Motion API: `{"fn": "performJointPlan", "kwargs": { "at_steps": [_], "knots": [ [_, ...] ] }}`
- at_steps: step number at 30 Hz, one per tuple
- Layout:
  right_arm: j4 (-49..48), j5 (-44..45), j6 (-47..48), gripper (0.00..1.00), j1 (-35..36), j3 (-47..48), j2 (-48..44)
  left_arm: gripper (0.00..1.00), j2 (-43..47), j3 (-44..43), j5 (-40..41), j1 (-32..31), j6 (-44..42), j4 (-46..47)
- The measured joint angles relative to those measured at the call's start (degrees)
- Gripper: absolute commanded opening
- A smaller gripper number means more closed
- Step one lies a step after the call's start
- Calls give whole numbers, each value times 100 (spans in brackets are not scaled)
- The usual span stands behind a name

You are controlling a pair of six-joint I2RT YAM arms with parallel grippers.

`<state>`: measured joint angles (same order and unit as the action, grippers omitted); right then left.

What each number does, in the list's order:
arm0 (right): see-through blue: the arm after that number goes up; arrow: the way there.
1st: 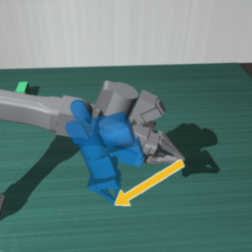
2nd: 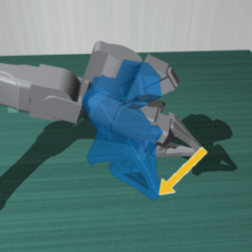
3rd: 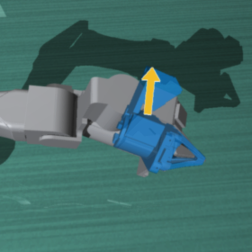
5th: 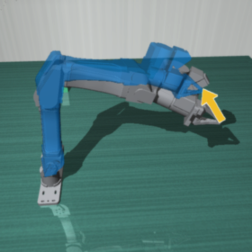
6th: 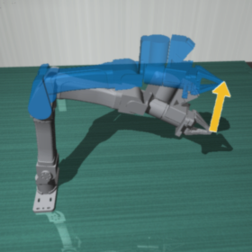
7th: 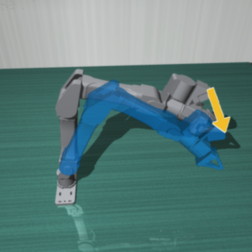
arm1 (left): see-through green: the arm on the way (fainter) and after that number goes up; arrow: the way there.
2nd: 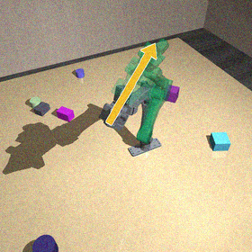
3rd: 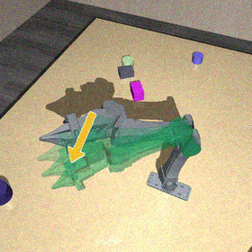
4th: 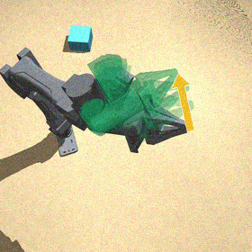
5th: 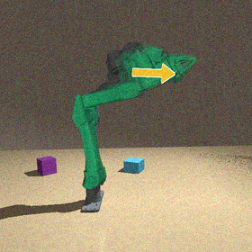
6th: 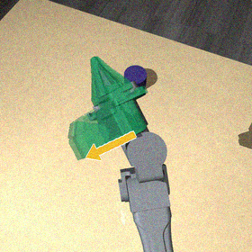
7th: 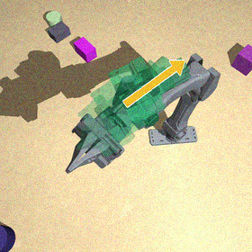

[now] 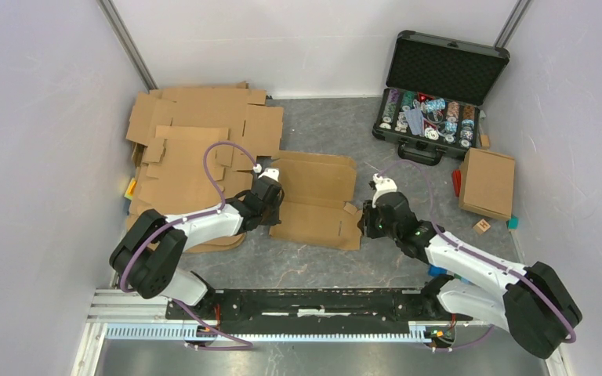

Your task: Fold the paper box

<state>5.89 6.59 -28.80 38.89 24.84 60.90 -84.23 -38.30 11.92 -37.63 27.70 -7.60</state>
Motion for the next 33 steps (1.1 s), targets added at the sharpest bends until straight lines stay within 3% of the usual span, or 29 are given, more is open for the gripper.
{"fn": "performJointPlan", "kwargs": {
  "at_steps": [6,13,18,21,24,28,30,33],
  "knots": [
    [-358,-730,111,46,-702,-317,85,8,0,0,0,0,0,0],
    [-772,-1392,120,47,-844,-411,358,8,0,0,0,0,0,0],
    [-726,-1333,223,60,-883,-315,450,8,0,0,0,0,0,0],
    [-649,-1150,413,61,-973,-61,507,8,2,0,0,0,0,0],
    [-671,-999,605,52,-1143,229,619,8,2,0,0,0,0,0],
    [-804,-883,765,17,-1458,402,826,7,2,0,0,0,0,0],
    [-848,-846,809,5,-1587,487,1040,7,2,0,-2,0,0,0],
    [-846,-828,852,0,-1722,710,1537,6,2,0,-2,0,0,0]
  ]
}}
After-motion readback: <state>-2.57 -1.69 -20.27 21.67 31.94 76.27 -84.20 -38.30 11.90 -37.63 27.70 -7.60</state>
